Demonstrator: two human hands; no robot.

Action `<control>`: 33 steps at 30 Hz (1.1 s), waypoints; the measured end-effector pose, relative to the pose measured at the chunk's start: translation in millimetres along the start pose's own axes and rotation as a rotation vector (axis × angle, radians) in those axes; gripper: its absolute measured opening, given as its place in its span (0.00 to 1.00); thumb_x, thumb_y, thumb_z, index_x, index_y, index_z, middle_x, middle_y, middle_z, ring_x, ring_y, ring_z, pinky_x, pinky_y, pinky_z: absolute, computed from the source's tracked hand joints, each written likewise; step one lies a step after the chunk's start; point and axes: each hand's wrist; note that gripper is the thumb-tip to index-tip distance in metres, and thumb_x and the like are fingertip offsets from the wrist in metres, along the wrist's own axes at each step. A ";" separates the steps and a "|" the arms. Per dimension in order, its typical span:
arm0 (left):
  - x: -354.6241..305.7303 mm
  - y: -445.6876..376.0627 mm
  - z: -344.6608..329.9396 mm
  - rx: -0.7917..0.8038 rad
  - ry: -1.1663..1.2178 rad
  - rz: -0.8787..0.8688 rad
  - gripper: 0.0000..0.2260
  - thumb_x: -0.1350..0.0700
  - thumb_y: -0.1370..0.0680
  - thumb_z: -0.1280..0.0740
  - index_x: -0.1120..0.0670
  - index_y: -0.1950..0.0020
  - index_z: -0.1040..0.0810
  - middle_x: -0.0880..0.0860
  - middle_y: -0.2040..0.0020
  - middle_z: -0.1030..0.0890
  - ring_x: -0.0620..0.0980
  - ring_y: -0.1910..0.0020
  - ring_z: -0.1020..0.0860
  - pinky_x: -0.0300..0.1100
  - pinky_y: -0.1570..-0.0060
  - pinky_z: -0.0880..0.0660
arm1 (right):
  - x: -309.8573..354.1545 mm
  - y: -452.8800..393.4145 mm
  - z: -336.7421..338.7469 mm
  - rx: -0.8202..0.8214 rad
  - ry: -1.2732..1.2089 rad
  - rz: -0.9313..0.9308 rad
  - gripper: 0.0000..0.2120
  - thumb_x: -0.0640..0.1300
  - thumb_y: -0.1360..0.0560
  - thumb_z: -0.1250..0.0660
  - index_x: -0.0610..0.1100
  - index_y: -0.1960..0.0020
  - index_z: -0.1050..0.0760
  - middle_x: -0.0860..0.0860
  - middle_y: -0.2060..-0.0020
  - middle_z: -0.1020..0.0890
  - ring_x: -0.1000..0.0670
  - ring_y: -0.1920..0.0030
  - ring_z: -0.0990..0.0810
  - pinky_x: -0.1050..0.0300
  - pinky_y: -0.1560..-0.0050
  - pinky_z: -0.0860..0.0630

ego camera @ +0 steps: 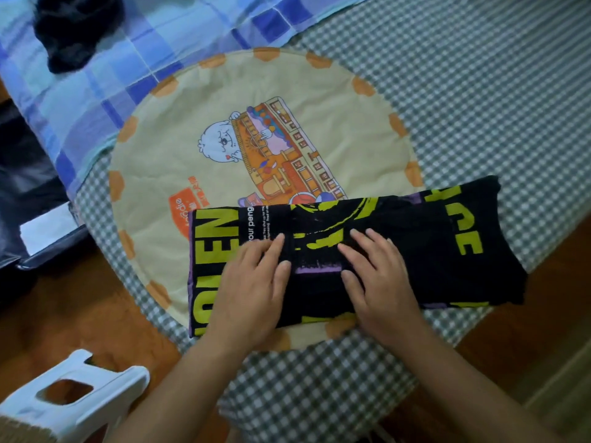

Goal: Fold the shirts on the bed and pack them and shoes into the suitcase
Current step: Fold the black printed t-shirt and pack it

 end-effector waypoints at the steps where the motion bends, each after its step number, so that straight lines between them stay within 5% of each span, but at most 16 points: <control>1: 5.7 -4.5 -4.8 -0.028 -0.136 -0.068 0.26 0.40 0.15 0.54 0.47 0.19 0.38 0.52 0.23 0.32 0.54 0.21 0.40 0.55 0.25 0.40 | -11.3 2.0 8.1 -0.046 0.008 -0.071 0.20 0.49 0.17 0.44 0.45 0.28 0.27 0.47 0.25 0.31 0.46 0.22 0.39 0.40 0.22 0.45; 4: 24.6 -28.3 -27.5 0.150 -0.351 0.026 0.29 0.32 0.19 0.64 0.37 0.18 0.55 0.50 0.16 0.58 0.55 0.19 0.66 0.60 0.21 0.58 | -61.6 2.4 41.2 -0.140 0.140 -0.373 0.23 0.52 0.17 0.45 0.45 0.25 0.31 0.43 0.22 0.36 0.41 0.22 0.43 0.39 0.22 0.47; 8: 27.3 -56.6 -50.7 0.237 -0.422 0.164 0.31 0.28 0.23 0.67 0.34 0.21 0.67 0.48 0.20 0.70 0.56 0.22 0.73 0.62 0.23 0.64 | -144.3 -7.0 85.7 0.012 0.110 -0.782 0.34 0.59 0.17 0.46 0.45 0.17 0.51 0.44 0.18 0.49 0.41 0.20 0.52 0.41 0.21 0.53; 11: -3.1 -44.3 -50.3 0.152 -0.344 0.221 0.32 0.30 0.21 0.62 0.37 0.19 0.62 0.50 0.18 0.68 0.57 0.21 0.70 0.61 0.23 0.65 | -168.9 -14.0 91.7 0.116 0.070 -0.881 0.39 0.65 0.19 0.44 0.44 0.18 0.50 0.44 0.20 0.44 0.39 0.21 0.45 0.40 0.24 0.43; 13: -30.6 -18.5 -58.9 0.072 -0.305 0.082 0.31 0.34 0.19 0.55 0.41 0.17 0.54 0.53 0.16 0.60 0.57 0.19 0.64 0.60 0.22 0.62 | -169.6 -19.4 91.6 0.156 0.025 -0.903 0.39 0.67 0.22 0.39 0.43 0.22 0.41 0.43 0.26 0.36 0.38 0.27 0.35 0.41 0.32 0.32; 16: -48.4 9.9 -87.0 0.205 -0.389 -0.069 0.28 0.36 0.17 0.57 0.42 0.17 0.49 0.54 0.16 0.51 0.57 0.18 0.56 0.65 0.22 0.52 | -174.2 -22.3 97.1 0.126 -0.333 -0.955 0.28 0.56 0.25 0.27 0.46 0.32 0.32 0.50 0.39 0.23 0.44 0.39 0.22 0.46 0.42 0.24; 19: -48.6 -0.1 -91.8 0.279 -0.350 0.029 0.27 0.35 0.18 0.59 0.38 0.18 0.55 0.48 0.17 0.57 0.52 0.18 0.63 0.61 0.22 0.62 | -167.6 -24.0 120.0 0.166 -0.781 -0.894 0.17 0.43 0.25 0.26 0.49 0.38 0.25 0.51 0.45 0.15 0.47 0.45 0.15 0.49 0.47 0.18; 21: -50.9 -4.9 -77.4 0.285 -0.106 0.052 0.26 0.39 0.16 0.49 0.37 0.19 0.48 0.43 0.17 0.54 0.46 0.18 0.60 0.55 0.22 0.66 | -143.4 -28.8 145.6 0.266 -0.892 -0.759 0.20 0.39 0.25 0.27 0.50 0.35 0.26 0.53 0.47 0.14 0.48 0.46 0.15 0.55 0.50 0.17; 23: -55.1 -2.9 -43.5 0.152 0.333 0.183 0.19 0.52 0.16 0.37 0.41 0.25 0.30 0.41 0.22 0.35 0.42 0.21 0.40 0.53 0.20 0.48 | -114.9 -35.5 167.2 0.368 -0.945 -0.623 0.28 0.39 0.27 0.28 0.50 0.30 0.31 0.50 0.46 0.14 0.46 0.45 0.15 0.50 0.47 0.17; 25: -45.8 4.0 -8.9 -0.112 0.517 0.321 0.16 0.60 0.17 0.36 0.45 0.32 0.21 0.41 0.33 0.23 0.44 0.32 0.26 0.51 0.31 0.29 | -81.7 -43.6 173.9 0.444 -0.935 -0.538 0.29 0.38 0.25 0.28 0.51 0.27 0.33 0.48 0.47 0.13 0.46 0.47 0.14 0.46 0.46 0.19; 28: -9.2 10.4 18.4 -0.312 0.351 0.443 0.16 0.56 0.20 0.36 0.50 0.32 0.21 0.50 0.32 0.24 0.53 0.31 0.27 0.56 0.31 0.30 | -27.6 -56.6 140.4 0.456 -0.836 -0.493 0.28 0.40 0.23 0.28 0.52 0.27 0.33 0.52 0.49 0.13 0.51 0.49 0.14 0.47 0.45 0.18; 33: 32.2 18.8 20.8 -0.098 0.153 0.738 0.24 0.47 0.20 0.36 0.44 0.23 0.31 0.59 0.23 0.38 0.62 0.24 0.41 0.61 0.24 0.41 | 22.9 -61.4 41.8 0.571 -0.467 -0.413 0.30 0.51 0.18 0.37 0.49 0.20 0.43 0.49 0.53 0.16 0.46 0.56 0.14 0.46 0.52 0.18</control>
Point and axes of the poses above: each hand's wrist, its own y-axis away from the middle knuckle, its own z-axis out of the back of the hand, x = y × z
